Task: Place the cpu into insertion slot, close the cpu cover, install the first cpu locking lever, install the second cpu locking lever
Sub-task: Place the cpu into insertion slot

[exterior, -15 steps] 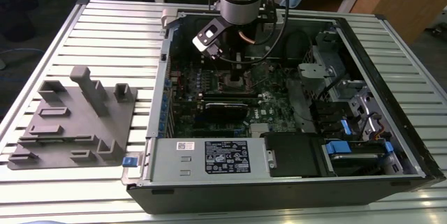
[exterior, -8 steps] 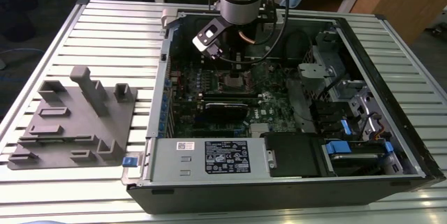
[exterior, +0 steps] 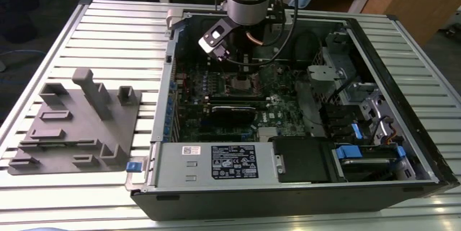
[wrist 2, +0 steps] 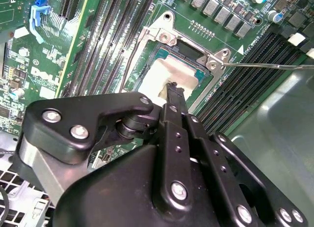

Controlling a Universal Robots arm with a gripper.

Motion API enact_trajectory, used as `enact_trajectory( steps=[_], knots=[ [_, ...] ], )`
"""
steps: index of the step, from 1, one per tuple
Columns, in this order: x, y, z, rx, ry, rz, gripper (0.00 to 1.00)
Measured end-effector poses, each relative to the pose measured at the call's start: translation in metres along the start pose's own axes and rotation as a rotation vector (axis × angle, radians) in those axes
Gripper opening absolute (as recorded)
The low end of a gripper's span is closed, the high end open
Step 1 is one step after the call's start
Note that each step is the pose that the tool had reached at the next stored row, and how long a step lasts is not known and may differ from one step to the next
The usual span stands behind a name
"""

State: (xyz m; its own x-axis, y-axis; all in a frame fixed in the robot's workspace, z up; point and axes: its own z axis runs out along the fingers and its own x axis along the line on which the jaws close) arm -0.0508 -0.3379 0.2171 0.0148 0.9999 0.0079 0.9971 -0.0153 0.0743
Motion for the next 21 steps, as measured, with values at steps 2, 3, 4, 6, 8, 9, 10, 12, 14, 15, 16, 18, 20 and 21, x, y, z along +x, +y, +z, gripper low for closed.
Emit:
enact_trajectory(
  steps=[2,3,4,6,8,9,10,12,14,15,16,18,20,21],
  knots=[
    [0.0000,-0.0002,0.0031,0.0001,-0.0002,0.000,0.11],
    [0.0000,-0.0004,0.0049,0.0001,-0.0001,0.000,0.11],
    [-0.0001,-0.0005,0.0067,0.0001,-0.0001,0.000,0.11],
    [-0.0001,-0.0007,0.0100,0.0000,0.0000,0.000,0.11],
    [-0.0001,-0.0008,0.0103,0.0001,-0.0001,0.000,0.11],
    [-0.0001,-0.0008,0.0103,0.0001,-0.0002,0.000,0.11],
    [0.0002,-0.0008,0.0105,0.0000,0.0000,0.000,0.11],
    [0.0011,-0.0008,0.0108,0.0000,0.0003,0.000,0.11],
    [0.0013,-0.0008,0.0113,0.0000,0.0004,0.000,0.11],
    [0.0013,-0.0009,0.0120,0.0000,0.0003,0.000,0.11],
    [0.0013,-0.0010,0.0130,-0.0001,0.0004,0.000,0.11],
    [0.0013,-0.0012,0.0152,0.0001,0.0003,0.000,0.11],
    [0.0013,-0.0013,0.0164,0.0001,0.0003,0.000,0.11],
    [0.0013,-0.0013,0.0164,0.0001,0.0002,0.000,0.11]
  ],
)
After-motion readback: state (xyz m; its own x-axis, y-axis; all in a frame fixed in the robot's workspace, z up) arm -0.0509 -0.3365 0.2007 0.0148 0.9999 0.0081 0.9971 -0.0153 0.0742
